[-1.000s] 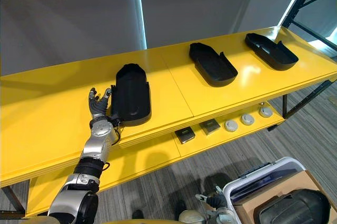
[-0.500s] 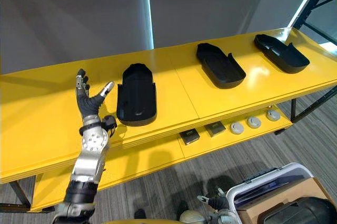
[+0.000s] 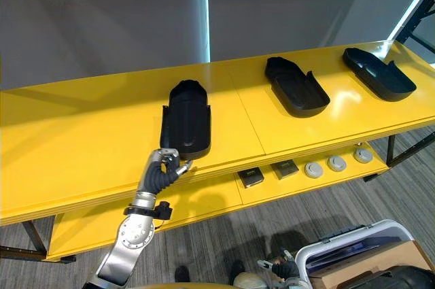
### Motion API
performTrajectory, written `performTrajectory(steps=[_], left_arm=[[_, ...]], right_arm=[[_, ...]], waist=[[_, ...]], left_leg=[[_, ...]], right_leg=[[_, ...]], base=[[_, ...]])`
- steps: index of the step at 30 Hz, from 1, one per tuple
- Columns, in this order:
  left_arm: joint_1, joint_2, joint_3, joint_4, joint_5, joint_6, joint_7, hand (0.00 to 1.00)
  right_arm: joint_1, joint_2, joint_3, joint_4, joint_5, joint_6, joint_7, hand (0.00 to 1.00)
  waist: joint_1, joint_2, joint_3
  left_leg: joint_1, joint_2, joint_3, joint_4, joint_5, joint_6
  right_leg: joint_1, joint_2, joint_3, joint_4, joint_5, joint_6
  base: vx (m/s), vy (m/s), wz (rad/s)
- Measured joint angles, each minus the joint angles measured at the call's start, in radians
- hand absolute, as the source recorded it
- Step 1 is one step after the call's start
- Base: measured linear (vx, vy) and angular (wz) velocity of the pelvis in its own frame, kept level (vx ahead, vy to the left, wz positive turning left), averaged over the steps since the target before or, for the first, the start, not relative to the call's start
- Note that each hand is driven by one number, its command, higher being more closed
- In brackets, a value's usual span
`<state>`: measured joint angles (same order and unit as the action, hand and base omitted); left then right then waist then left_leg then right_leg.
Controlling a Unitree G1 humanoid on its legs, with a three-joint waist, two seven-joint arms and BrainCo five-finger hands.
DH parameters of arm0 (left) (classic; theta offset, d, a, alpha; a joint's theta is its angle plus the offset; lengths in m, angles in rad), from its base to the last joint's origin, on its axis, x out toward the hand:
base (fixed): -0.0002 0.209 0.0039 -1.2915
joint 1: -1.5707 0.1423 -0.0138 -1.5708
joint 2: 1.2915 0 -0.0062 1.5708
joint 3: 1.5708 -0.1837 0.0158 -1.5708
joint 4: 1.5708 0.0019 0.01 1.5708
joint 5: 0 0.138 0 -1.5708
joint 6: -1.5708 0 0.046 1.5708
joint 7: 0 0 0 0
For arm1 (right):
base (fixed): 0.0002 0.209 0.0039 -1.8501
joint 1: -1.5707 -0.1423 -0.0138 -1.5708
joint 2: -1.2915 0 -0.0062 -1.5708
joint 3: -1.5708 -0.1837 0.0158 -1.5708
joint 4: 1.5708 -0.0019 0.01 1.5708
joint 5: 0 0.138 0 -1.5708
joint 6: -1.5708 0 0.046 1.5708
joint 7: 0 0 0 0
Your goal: Walk over and take plastic housings, then place them on the shelf
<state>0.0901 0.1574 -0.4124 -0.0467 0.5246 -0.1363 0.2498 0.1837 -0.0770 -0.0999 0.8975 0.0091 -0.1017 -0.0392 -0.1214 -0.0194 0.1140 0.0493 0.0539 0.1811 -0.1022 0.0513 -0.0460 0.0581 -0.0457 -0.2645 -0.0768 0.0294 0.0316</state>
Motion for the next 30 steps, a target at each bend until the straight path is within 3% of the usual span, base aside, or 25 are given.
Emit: performTrajectory(steps=[5, 17, 20, 30], left_arm=[[-0.072, -0.019, -0.024, 0.064, 0.009, 0.004, -0.006, 1.00], [-0.187, -0.039, -0.035, 0.218, 0.062, 0.068, 0.026, 1.00], [-0.211, -0.042, -0.008, 0.244, 0.076, 0.089, 0.048, 1.00], [-0.340, -0.056, 0.050, 0.294, 0.076, 0.123, 0.065, 1.00]], right_arm=[[-0.001, -0.001, 0.000, -0.001, 0.000, 0.001, -0.003, 0.00], [-0.006, 0.001, 0.000, -0.002, -0.003, 0.003, -0.010, 0.00], [-0.009, 0.000, -0.001, -0.007, -0.002, 0.003, -0.017, 0.00], [-0.011, -0.002, -0.002, -0.011, -0.002, 0.003, -0.022, 0.00]], waist=[[-0.001, 0.001, -0.001], [-0.012, 0.002, -0.002], [-0.028, 0.002, -0.002], [-0.033, 0.003, -0.001]], left_leg=[[0.000, 0.000, 0.016, 0.000, 0.000, 0.000], [0.000, 0.009, 0.042, 0.000, 0.000, 0.000], [-0.003, 0.009, 0.046, 0.000, 0.000, -0.001], [-0.025, 0.008, 0.055, 0.000, -0.001, -0.001]], right_leg=[[-0.008, 0.001, 0.018, 0.000, 0.005, -0.006], [-0.009, 0.010, 0.033, -0.021, 0.022, -0.014], [-0.013, 0.010, 0.034, -0.022, 0.022, -0.010], [-0.039, 0.009, 0.039, -0.021, 0.026, -0.010]], base=[[0.04, 0.007, -0.11], [-0.01, -0.004, -0.06], [-0.02, 0.005, -0.01], [0.01, 0.004, -0.03]])
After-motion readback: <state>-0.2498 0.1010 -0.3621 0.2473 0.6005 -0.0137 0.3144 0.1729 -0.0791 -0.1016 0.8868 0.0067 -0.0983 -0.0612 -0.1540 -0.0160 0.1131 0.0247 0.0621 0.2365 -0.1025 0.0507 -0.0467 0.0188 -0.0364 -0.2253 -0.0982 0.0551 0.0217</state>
